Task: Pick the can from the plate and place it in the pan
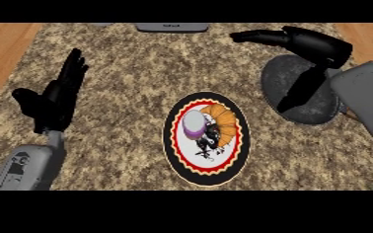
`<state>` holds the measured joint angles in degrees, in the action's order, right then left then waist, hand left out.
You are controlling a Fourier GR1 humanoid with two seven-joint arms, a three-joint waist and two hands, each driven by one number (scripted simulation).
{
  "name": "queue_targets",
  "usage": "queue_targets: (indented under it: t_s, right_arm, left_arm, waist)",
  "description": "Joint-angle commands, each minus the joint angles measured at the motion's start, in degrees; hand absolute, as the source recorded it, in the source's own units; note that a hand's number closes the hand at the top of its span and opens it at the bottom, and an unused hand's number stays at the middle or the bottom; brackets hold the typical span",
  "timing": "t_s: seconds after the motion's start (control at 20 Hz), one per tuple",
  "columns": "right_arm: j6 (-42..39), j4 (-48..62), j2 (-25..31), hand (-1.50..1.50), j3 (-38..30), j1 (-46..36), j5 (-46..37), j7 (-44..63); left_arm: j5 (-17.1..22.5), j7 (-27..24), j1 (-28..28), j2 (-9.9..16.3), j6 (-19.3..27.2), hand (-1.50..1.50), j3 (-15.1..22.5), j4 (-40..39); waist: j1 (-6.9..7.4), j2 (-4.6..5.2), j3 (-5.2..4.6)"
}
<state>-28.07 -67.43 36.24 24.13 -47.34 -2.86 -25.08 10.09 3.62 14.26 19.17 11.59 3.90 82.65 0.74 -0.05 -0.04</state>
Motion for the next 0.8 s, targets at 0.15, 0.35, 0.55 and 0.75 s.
queue_targets:
  t_s: [0.15, 0.35, 0.55, 0.75]
  right_arm:
    - [-0.18, -2.85, -6.08, -1.5, -0.45, -6.42, -6.17, 7.98]
    - [-1.43, -1.67, -12.34, -1.5, -1.4, -9.56, -7.68, 12.8]
    - [-5.84, -7.45, -13.9, -1.5, 0.06, -3.17, -6.31, 14.04]
    - [-9.54, -13.15, -16.45, -1.5, -0.65, -1.31, -5.16, 19.06]
  left_arm:
    - [0.19, -1.28, 2.0, 0.21, -2.62, 0.0, -2.55, -3.97]
    - [-1.82, -0.28, -0.28, -1.96, -0.66, 0.0, -1.11, 0.42]
    - [-0.54, 0.9, -2.26, -0.05, -2.54, 0.0, -3.38, 2.74]
    - [-3.15, 2.8, -0.04, -1.82, -1.06, 0.0, -2.01, 3.2]
  waist:
    - [-0.6, 0.1, 0.01]
    - [-0.09, 0.06, 0.02]
    - [-0.38, -0.06, 0.04]
    - [-0.77, -0.08, 0.04]
